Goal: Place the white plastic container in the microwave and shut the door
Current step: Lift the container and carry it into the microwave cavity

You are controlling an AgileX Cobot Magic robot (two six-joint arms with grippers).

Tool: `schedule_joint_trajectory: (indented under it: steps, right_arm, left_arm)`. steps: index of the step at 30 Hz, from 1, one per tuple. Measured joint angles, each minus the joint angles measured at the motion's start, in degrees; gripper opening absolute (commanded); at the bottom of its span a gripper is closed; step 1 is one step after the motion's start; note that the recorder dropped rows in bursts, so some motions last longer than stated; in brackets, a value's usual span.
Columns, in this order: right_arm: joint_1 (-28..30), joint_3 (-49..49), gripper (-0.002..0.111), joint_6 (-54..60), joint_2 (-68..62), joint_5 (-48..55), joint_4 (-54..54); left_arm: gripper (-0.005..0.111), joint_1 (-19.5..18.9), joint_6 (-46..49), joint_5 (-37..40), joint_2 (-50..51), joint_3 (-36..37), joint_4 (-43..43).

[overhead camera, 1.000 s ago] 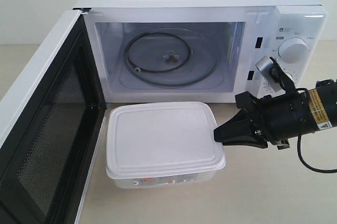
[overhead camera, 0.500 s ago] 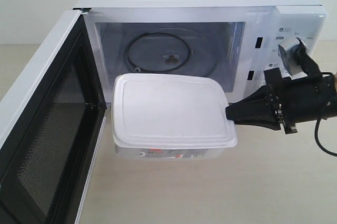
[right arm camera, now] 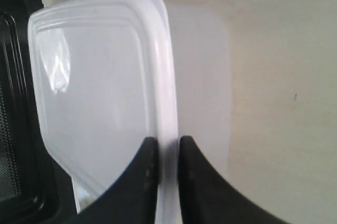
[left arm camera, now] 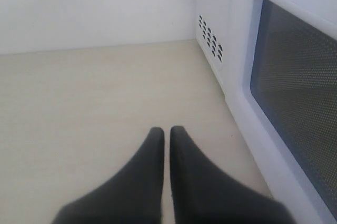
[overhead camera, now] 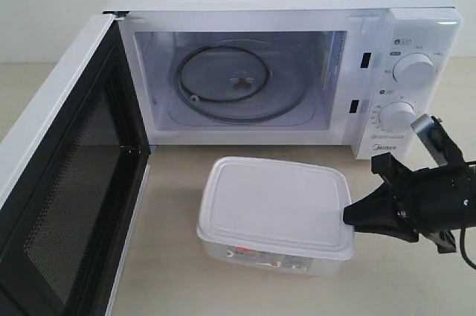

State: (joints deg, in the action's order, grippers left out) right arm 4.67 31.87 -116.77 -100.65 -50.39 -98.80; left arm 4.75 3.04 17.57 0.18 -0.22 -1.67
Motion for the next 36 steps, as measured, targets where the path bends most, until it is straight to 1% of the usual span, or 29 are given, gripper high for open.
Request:
schedule_joint_trajectory:
  steps: [3,5,8,10,15,20,24,27,32,36]
  right_arm:
    - [0.0,-3.3,0.0,2.8,0.5,0.1,6.6]
    - [0.0,-6.6,0.0,6.6,1.8,0.8,13.8]
    - [0.0,-12.9,0.0,11.3,5.6,2.5,23.6]
    - [0.0,-16.0,0.0,12.5,8.7,3.7,27.1]
    - [0.0,-17.8,0.0,11.0,15.8,3.9,30.0]
    - [-1.0,-18.0,0.0,10.1,16.9,3.3,31.5]
    - [-6.4,-18.0,0.0,12.0,16.9,3.3,40.4]
    - [-12.0,-18.0,0.0,15.5,16.9,4.2,49.3]
    - [-21.5,-18.1,0.0,22.7,16.9,7.6,67.0]
    - [-29.1,-18.1,0.0,29.2,16.9,8.0,82.8]
  left_arm:
    - [0.004,0.0,0.0,0.0,0.0,0.0,0.0]
    - [0.004,0.0,0.0,0.0,0.0,0.0,0.0]
    - [0.004,0.0,0.0,0.0,0.0,0.0,0.0]
    - [0.004,0.0,0.0,0.0,0.0,0.0,0.0]
    - [0.004,0.0,0.0,0.0,0.0,0.0,0.0]
    - [0.004,0.0,0.0,0.0,0.0,0.0,0.0]
    - [0.004,0.0,0.0,0.0,0.0,0.0,0.0]
    - [0.004,0.0,0.0,0.0,0.0,0.0,0.0]
    - [0.004,0.0,0.0,0.0,0.0,0.0,0.0]
    - [0.004,0.0,0.0,0.0,0.0,0.0,0.0]
